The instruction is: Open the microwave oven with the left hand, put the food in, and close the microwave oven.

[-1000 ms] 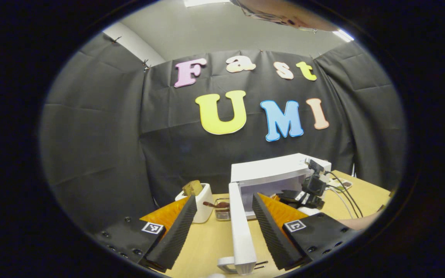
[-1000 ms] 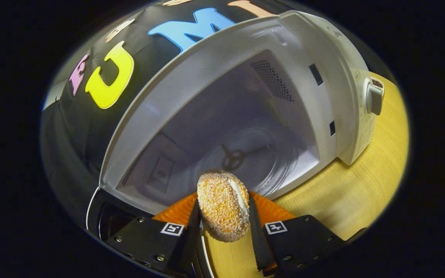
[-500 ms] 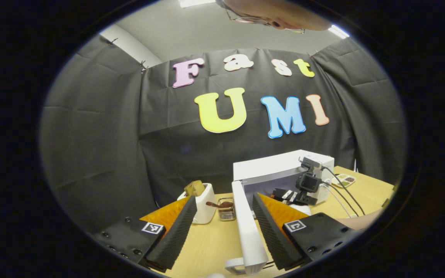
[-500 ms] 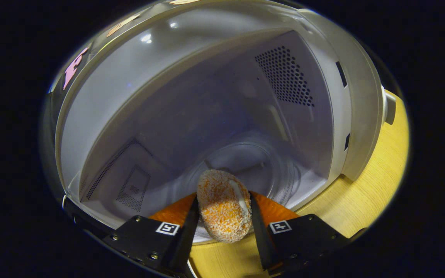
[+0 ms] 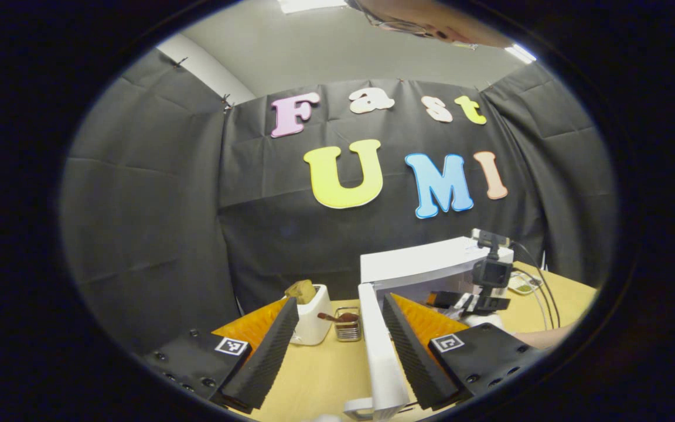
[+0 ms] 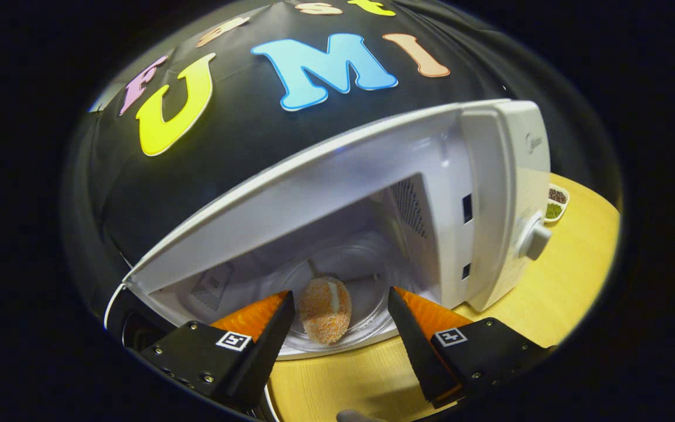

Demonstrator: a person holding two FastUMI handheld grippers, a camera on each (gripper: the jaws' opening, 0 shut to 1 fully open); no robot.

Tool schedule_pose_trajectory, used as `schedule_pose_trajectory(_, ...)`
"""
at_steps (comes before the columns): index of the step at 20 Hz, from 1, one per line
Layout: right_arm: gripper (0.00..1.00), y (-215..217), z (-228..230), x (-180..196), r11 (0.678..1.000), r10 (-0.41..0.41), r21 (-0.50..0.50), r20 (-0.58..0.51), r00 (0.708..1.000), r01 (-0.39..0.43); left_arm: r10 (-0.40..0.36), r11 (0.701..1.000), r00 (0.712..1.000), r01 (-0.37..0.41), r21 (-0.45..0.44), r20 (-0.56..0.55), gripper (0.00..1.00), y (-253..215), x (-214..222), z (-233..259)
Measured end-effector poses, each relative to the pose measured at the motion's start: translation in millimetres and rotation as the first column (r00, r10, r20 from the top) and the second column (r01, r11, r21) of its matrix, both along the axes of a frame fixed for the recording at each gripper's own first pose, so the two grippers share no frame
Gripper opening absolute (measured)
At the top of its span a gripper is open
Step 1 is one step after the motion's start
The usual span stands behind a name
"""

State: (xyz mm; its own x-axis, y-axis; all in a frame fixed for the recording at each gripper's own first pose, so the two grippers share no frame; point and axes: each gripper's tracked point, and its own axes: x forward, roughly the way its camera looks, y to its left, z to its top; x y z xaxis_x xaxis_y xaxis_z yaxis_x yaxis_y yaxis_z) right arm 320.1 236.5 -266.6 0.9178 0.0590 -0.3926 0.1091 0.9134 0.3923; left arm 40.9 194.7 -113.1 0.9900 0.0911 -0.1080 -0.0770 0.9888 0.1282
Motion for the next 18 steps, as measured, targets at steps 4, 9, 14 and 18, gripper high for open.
schedule_pose_trajectory(4, 0.97, -22.6, 51.5, -36.1, 0.999, 0.038, -0.04, 0.075, 0.997, -0.035, 0.06, 0.997, 0.998, -0.059, 0.043, -0.005, 0.97, 29.8, -16.1, -4.5)
schedule_pose_trajectory(9, 0.97, -46.7, 108.8, -88.2, 0.984, 0.114, -0.151, 0.147, 0.983, -0.091, 0.125, 0.988, 0.991, -0.119, 0.102, -0.05, 1.0, 59.5, -45.3, -42.2)
schedule_pose_trajectory(14, 0.97, -59.2, 152.0, -151.6, 0.941, 0.235, -0.292, 0.199, 0.951, -0.172, 0.168, 0.982, 0.981, -0.158, 0.1, -0.098, 0.97, 68.1, -68.5, -90.2)
schedule_pose_trajectory(18, 0.97, -74.3, 164.3, -209.1, 0.916, 0.304, -0.326, 0.18, 0.935, -0.235, 0.188, 0.981, 0.975, -0.181, 0.07, -0.12, 0.99, 71.4, -78.8, -120.8)
